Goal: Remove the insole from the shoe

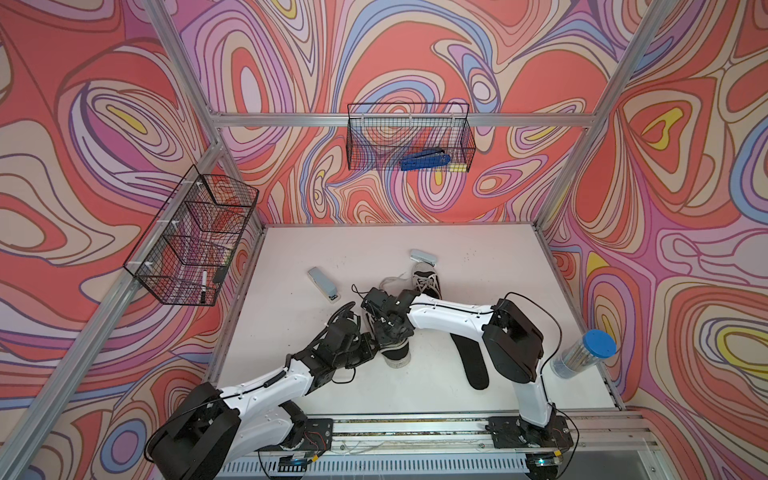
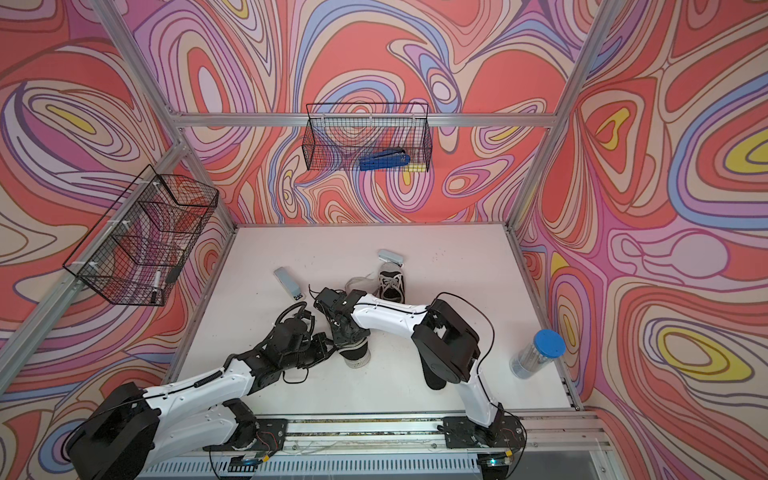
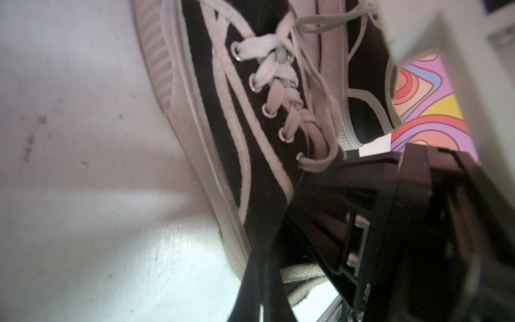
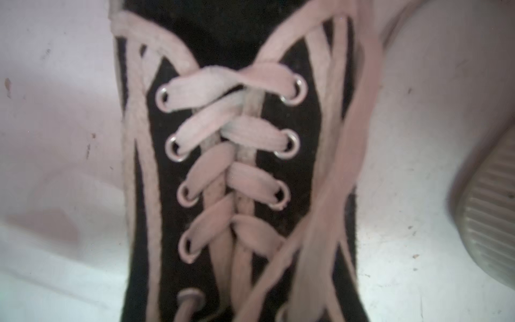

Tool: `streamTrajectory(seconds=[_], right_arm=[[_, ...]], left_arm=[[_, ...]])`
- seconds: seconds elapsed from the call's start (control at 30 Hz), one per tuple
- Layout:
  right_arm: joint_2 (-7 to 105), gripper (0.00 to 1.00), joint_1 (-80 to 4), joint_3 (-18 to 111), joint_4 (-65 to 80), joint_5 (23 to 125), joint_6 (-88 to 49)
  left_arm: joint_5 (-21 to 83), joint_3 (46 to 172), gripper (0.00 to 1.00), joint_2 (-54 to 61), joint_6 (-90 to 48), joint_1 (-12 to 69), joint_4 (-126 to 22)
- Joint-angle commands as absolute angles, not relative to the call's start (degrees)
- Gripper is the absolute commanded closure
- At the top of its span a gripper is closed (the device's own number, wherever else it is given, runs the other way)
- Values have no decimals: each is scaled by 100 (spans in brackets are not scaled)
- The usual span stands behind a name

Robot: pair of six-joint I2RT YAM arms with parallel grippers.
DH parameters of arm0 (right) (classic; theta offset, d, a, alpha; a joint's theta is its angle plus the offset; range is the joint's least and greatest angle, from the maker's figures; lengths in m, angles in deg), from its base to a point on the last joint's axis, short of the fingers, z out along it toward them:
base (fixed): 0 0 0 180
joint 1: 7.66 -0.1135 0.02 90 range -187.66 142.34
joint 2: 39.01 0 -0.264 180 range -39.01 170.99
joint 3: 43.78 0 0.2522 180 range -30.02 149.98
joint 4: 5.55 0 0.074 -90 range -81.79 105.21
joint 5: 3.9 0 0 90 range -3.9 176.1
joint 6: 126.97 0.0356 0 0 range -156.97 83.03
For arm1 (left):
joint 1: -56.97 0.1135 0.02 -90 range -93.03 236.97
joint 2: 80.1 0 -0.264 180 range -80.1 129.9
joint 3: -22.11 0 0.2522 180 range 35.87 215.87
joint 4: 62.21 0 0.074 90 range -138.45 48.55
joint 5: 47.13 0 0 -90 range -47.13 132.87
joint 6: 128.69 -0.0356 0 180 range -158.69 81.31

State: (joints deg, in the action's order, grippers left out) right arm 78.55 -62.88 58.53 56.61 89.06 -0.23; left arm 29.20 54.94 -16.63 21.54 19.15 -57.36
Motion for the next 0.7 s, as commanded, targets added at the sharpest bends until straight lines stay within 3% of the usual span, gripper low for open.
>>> streamTrajectory(seconds=[0.0,0.33,0.67], right_arm=[[7838,100,-5994,5585,5956,9098,-13],[7407,100,-5861,5382,5471,8137,-195],[7566,58,-6127,5310,5202,7604,-472]], left_arm=[[3109,5441,100,-1765,2148,1943,-5396],[3109,5489,100,-1788,2039,1944,-5392],[3043,5558,100,-1633,2014,1954,-5573]])
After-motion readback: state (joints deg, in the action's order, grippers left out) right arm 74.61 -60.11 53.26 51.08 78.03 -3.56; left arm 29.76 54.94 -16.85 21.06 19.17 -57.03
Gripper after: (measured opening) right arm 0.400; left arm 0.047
